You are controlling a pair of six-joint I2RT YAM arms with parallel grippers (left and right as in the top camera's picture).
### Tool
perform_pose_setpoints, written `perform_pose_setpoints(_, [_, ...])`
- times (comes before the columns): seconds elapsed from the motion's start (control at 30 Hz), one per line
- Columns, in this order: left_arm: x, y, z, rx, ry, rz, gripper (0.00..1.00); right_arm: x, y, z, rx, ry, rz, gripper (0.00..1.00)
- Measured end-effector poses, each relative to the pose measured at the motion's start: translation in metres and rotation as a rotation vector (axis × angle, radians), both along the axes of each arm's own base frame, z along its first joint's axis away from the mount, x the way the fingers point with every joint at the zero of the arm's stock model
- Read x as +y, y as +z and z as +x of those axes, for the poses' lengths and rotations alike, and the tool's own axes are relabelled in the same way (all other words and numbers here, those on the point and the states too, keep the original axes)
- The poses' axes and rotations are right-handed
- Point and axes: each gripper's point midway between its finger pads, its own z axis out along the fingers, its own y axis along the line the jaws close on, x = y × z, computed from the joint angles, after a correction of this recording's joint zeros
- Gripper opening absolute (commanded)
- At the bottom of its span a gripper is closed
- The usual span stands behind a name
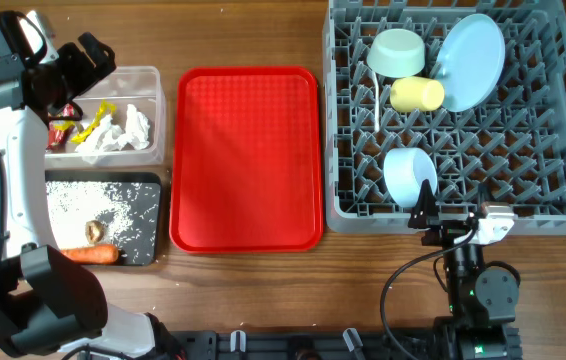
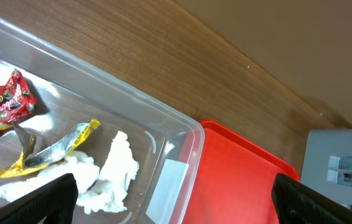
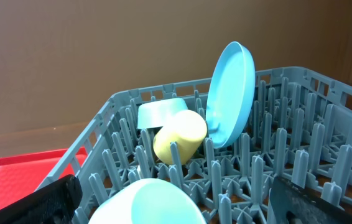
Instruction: Sort waste into correct bins and load items into the dishwasher rack
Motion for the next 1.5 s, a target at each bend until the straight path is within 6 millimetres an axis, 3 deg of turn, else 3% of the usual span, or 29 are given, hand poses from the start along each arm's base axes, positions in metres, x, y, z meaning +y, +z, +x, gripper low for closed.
perform_pose_setpoints(0.1, [-0.001,0.022,-0.008,-0.039,0.005,0.018,1.0,0.0,0.0,0.0,0.0,0.0,0.0,1.0])
perform_pose_setpoints(0.2, [-0.01,0.097,-0.036,-0.213,0.008,0.075,1.0,0.0,0.0,0.0,0.0,0.0,0.0,1.0])
perform_pose_setpoints(0.23, [-0.015,0.133,-0.055,-0.301,0.011,0.105,1.0,0.0,0.0,0.0,0.0,0.0,0.0,1.0])
perform_pose_setpoints(0.3, [-0.023,0.181,-0.088,-0.424,0.021,0.151,1.0,0.0,0.0,0.0,0.0,0.0,0.0,1.0])
perform_pose_setpoints(0.33, [-0.028,0.207,-0.112,-0.49,0.035,0.18,1.0,0.0,0.0,0.0,0.0,0.0,0.0,1.0])
perform_pose_setpoints(0.37, [-0.036,0.24,-0.152,-0.582,0.057,0.221,1.0,0.0,0.0,0.0,0.0,0.0,0.0,1.0])
perform_pose_setpoints(0.43, [-0.046,0.267,-0.194,-0.674,0.079,0.259,1.0,0.0,0.0,0.0,0.0,0.0,0.0,1.0])
perform_pose_setpoints(0.5, [-0.054,0.275,-0.234,-0.711,0.103,0.281,1.0,0.0,0.0,0.0,0.0,0.0,0.0,1.0])
perform_pose_setpoints(0.63, [-0.064,0.272,-0.291,-0.741,0.146,0.311,1.0,0.0,0.0,0.0,0.0,0.0,-0.003,1.0])
perform_pose_setpoints(0.8, [-0.067,0.257,-0.308,-0.843,0.159,0.337,1.0,0.0,0.0,0.0,0.0,0.0,-0.004,1.0])
perform_pose_setpoints(0.93, [-0.063,0.231,-0.291,-0.949,0.161,0.355,1.0,0.0,0.0,0.0,0.0,0.0,-0.007,1.0])
perform_pose_setpoints(1.17, [-0.066,0.138,-0.23,-1.085,0.104,0.329,1.0,0.0,0.0,0.0,0.0,0.0,-0.007,1.0])
perform_pose_setpoints(1.3, [-0.068,0.078,-0.216,-1.074,0.09,0.316,1.0,0.0,0.0,0.0,0.0,0.0,-0.007,1.0])
perform_pose_setpoints(1.5, [-0.07,0.066,-0.226,-1.1,0.092,0.319,1.0,0.0,0.0,0.0,0.001,0.0,-0.007,1.0])
